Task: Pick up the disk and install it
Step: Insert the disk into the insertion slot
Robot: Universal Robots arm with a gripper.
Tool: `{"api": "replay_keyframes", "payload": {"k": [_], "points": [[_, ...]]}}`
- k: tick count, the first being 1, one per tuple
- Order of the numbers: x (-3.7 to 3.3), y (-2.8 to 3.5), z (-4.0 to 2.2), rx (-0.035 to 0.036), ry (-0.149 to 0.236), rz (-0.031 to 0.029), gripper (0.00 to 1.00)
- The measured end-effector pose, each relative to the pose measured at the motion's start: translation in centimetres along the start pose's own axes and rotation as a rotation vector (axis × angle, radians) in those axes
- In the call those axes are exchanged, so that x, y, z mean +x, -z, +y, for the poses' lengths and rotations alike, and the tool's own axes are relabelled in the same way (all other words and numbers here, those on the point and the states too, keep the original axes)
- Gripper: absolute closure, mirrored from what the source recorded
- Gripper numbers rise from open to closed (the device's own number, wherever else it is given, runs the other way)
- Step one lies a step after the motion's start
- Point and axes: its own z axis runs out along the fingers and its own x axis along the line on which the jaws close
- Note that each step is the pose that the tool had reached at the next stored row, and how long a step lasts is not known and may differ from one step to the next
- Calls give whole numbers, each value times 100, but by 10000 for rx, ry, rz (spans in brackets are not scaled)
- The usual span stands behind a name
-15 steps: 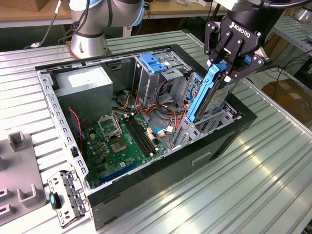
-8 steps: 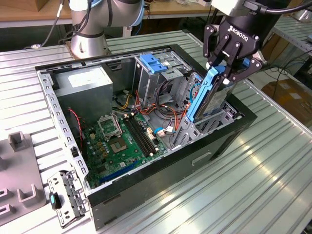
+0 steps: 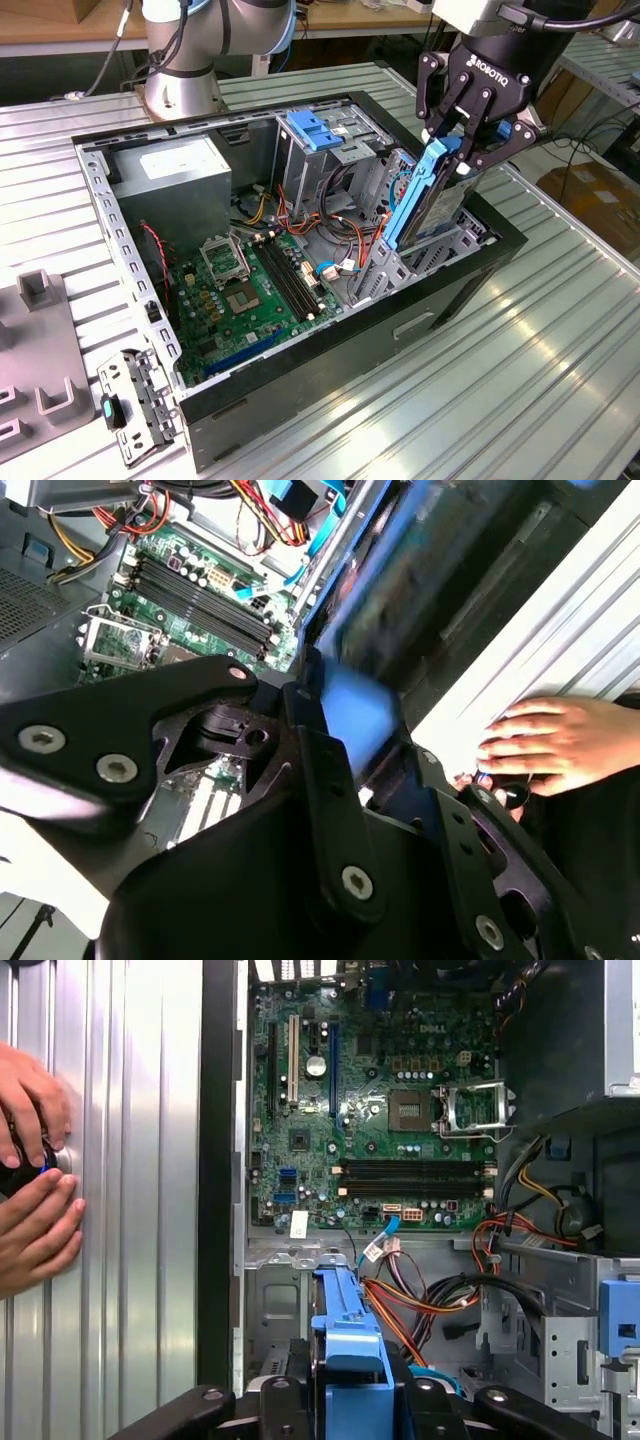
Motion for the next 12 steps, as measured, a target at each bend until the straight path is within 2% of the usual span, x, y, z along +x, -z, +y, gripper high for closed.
{"api": "replay_keyframes", "payload": {"k": [1, 6, 8, 9, 12], "points": [[0, -15, 0, 0, 0, 0, 56], [-2, -176, -5, 2, 0, -1, 57], [-3, -262, -7, 1, 0, -1, 82], [-3, -281, -8, 1, 0, -1, 88], [-4, -340, -9, 1, 0, -1, 89]]}}
